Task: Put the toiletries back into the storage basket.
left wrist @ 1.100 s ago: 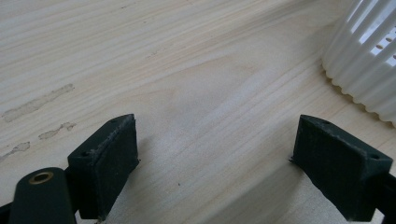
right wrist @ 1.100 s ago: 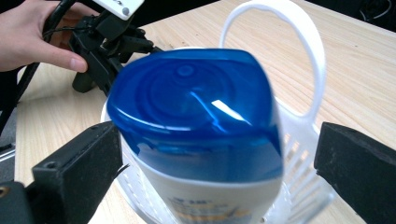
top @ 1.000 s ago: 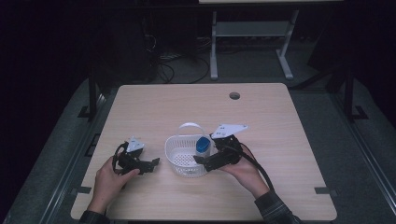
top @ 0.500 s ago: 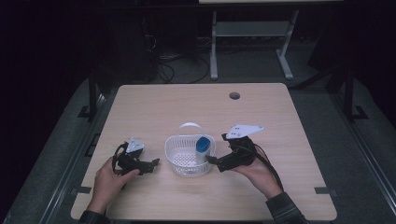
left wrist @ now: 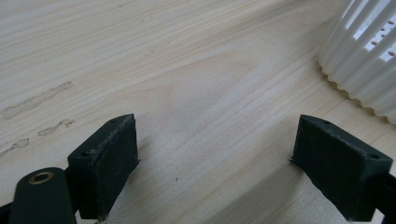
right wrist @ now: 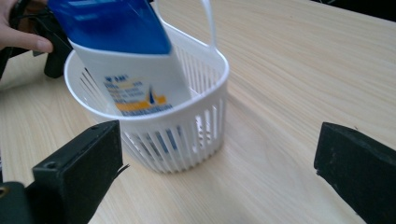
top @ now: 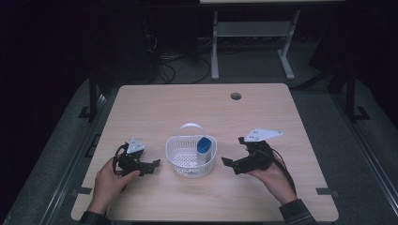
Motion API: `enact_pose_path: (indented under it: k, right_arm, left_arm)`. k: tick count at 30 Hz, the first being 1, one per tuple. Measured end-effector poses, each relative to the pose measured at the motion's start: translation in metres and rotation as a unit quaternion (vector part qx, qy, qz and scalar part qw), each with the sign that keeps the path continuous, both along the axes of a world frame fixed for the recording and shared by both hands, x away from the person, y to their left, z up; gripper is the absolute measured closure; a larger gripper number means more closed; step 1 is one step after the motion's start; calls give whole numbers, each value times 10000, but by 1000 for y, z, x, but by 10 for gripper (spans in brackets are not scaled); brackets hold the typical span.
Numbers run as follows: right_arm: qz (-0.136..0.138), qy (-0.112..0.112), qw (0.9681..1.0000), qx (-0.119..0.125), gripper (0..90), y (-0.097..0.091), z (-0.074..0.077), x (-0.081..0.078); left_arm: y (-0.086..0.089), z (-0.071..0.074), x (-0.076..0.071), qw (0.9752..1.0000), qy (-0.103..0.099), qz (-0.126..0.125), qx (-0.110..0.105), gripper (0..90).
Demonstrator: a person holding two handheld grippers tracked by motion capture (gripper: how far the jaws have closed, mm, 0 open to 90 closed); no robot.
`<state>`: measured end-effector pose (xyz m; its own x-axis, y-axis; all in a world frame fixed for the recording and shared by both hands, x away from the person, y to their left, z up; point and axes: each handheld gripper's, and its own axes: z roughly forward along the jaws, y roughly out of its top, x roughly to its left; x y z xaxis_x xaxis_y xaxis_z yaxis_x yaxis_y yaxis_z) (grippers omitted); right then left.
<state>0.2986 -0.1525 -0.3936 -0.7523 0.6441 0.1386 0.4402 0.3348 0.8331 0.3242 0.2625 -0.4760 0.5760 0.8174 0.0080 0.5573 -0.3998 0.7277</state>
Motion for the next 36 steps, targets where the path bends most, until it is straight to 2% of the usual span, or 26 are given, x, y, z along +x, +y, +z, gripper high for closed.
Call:
enact_pose_path:
  k: [20,30,36]
  right_arm:
    - [-516,174,9985,-68,8,-48,-16,-10]
    - [-890,221,9955,-218,8,-74,-27,-20]
    - [-1128,283,9927,-304,8,-89,-36,-28]
  left_arm:
    - [1,0,-2,10000,-6,-37,8,131]
    - [1,0,-2,10000,-3,-39,9,131]
    - [1,0,-2,10000,-2,-39,12,130]
